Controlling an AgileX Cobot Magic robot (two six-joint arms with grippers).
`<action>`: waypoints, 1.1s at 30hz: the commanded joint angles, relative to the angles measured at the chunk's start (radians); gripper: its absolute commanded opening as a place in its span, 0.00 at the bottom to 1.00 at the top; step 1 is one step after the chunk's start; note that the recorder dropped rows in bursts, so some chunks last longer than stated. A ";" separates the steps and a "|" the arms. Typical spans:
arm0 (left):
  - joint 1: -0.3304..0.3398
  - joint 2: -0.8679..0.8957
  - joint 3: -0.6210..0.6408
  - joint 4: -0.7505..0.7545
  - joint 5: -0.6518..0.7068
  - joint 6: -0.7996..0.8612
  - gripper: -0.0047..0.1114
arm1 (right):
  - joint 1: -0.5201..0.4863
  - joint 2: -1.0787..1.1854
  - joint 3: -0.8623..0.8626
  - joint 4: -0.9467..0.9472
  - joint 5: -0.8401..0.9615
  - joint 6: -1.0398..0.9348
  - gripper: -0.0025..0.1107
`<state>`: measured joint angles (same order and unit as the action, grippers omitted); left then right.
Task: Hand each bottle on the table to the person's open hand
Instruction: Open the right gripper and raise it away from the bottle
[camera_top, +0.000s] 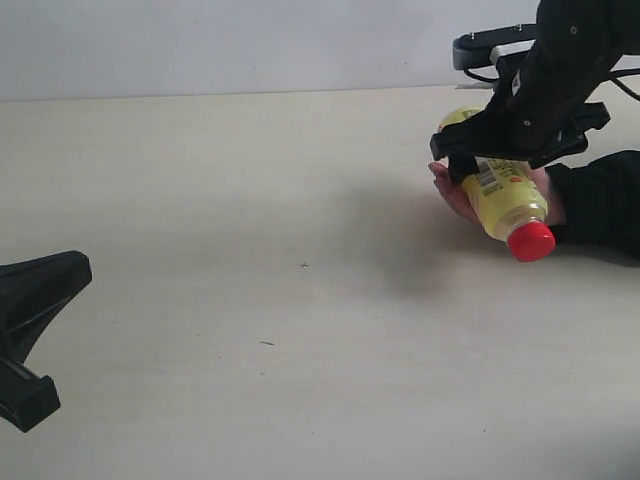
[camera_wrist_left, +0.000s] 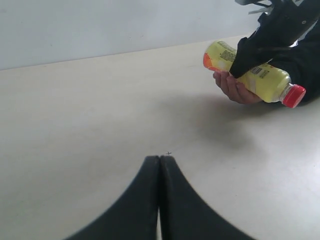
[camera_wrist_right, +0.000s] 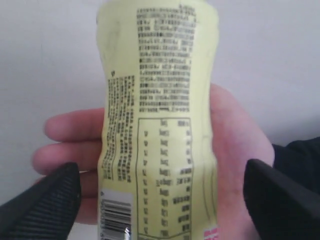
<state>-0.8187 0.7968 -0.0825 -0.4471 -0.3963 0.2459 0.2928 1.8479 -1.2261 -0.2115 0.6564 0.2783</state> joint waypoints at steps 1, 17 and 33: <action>0.002 -0.006 0.003 -0.009 -0.017 -0.004 0.04 | -0.003 -0.064 0.002 -0.009 -0.016 -0.012 0.76; 0.002 -0.006 0.003 -0.009 -0.017 -0.004 0.04 | -0.003 -0.341 0.075 0.133 0.036 -0.142 0.02; 0.002 -0.006 0.003 -0.009 -0.017 -0.004 0.04 | -0.003 -0.955 0.778 0.240 -0.784 -0.145 0.02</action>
<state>-0.8187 0.7968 -0.0825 -0.4471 -0.3963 0.2459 0.2928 0.9743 -0.5292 0.0280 -0.0130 0.1312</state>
